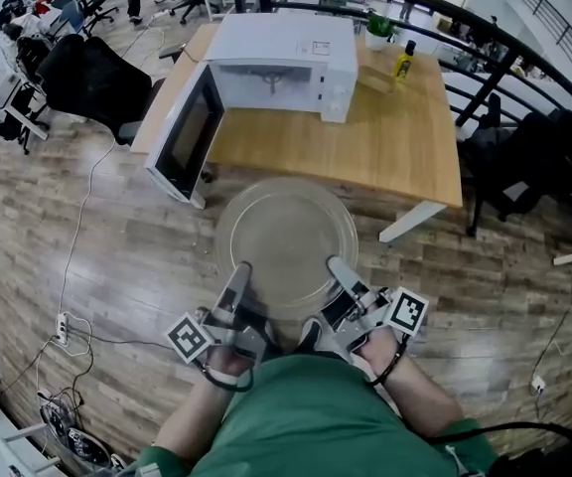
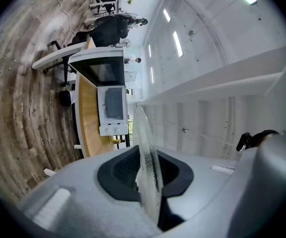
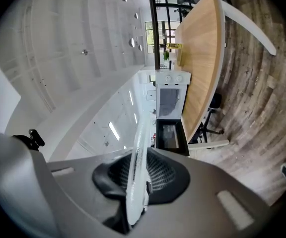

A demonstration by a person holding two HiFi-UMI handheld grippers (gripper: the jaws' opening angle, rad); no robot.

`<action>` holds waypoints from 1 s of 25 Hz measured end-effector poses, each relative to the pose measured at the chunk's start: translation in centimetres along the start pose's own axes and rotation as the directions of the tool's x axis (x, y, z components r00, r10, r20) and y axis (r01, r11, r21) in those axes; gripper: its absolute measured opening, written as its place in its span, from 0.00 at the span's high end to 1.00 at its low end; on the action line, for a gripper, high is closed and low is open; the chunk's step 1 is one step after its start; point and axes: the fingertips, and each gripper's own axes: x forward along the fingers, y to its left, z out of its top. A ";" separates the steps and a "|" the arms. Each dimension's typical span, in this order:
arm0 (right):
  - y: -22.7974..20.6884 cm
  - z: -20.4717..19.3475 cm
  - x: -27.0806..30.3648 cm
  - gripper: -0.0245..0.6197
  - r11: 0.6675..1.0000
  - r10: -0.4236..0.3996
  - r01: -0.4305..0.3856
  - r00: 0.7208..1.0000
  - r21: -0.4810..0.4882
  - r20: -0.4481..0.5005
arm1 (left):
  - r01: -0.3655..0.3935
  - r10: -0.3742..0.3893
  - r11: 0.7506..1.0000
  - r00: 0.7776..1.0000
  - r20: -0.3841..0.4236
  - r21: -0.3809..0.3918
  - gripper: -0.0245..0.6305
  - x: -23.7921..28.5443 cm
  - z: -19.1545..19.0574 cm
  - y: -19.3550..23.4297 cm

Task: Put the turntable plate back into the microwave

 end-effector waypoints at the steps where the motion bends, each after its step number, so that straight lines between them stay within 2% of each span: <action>1: 0.1 0.3 0.0 0.89 1.000 0.005 -0.005 1.000 0.002 -0.003 | 0.001 -0.001 1.000 1.000 0.005 0.002 0.89 0.2 -0.2 0.0; 8: 0.2 1.9 -0.4 0.89 1.000 0.018 -0.018 0.999 0.004 -0.039 | 0.013 -0.014 1.000 0.999 0.036 0.023 0.89 1.1 -1.5 -0.6; 13: -0.4 2.6 0.2 0.89 1.000 0.009 -0.008 0.998 0.017 -0.059 | -0.005 0.003 0.999 0.998 0.056 0.036 0.89 1.7 -1.3 -0.3; 20: -1.0 3.7 2.7 0.89 1.000 0.013 -0.012 0.998 0.011 -0.064 | -0.007 0.006 1.000 0.998 0.060 0.027 0.89 3.6 0.7 0.8; 25: -2.1 5.7 5.1 0.89 1.000 -0.005 0.005 1.000 0.006 -0.026 | -0.006 0.006 1.000 1.000 0.025 -0.004 0.89 6.8 2.6 2.3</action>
